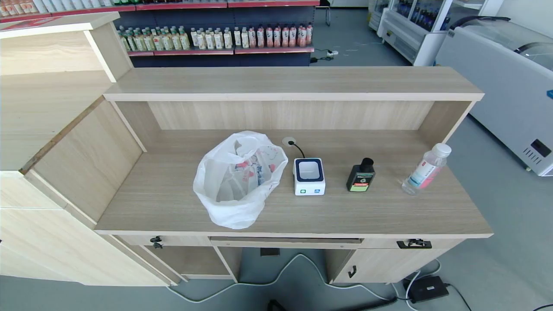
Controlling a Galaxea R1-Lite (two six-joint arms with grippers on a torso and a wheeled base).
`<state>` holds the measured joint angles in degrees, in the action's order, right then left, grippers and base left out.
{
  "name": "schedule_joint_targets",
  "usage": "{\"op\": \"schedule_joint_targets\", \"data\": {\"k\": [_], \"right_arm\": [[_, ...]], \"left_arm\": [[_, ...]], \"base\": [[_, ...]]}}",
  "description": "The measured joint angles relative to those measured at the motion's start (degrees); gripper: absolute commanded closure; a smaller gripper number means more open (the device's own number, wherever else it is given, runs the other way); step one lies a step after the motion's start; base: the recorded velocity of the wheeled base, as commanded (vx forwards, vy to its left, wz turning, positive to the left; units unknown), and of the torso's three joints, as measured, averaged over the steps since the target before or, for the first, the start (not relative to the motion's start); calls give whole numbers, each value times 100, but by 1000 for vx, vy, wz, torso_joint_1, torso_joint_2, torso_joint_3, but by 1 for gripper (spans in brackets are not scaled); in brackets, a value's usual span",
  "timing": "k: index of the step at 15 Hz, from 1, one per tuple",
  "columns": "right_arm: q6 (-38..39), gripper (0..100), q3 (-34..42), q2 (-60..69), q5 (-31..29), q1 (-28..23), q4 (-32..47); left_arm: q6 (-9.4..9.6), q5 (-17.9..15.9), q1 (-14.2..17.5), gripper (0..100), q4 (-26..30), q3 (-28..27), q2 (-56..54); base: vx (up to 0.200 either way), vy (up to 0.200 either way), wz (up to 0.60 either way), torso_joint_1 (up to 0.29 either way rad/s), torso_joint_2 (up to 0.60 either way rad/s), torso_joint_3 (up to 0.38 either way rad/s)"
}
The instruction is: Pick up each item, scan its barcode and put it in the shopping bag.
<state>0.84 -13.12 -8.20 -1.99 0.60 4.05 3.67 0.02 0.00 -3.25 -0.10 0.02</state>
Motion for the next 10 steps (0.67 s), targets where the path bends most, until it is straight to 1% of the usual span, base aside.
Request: {"op": "schedule_joint_targets", "data": {"k": [1,3,4,5,7,10], "right_arm": [[60,100,-477,-488,0,0,41],[154,100,-1580,-1894,-4,-2,35],[184,0,-1981,-2504,-1,-20,-39],[217,0,-2315,-3189,51,-50,-277],[219,0,-2601,-4351,269,-202,-1012],[-234,0,-2872,-6010,571,-759,-2016]], "left_arm": [[0,2,0,0,4,0,0],[2,0,0,0,2,0,0],[0,0,0,0,4,0,0],[0,0,0,0,4,0,0],[2,-2,0,0,2,0,0],[2,-2,0,0,2,0,0]], "base": [[0,0,0,0,0,0],[0,0,0,0,0,0],[0,0,0,0,0,0],[0,0,0,0,0,0],[0,0,0,0,0,0],[0,0,0,0,0,0]]}}
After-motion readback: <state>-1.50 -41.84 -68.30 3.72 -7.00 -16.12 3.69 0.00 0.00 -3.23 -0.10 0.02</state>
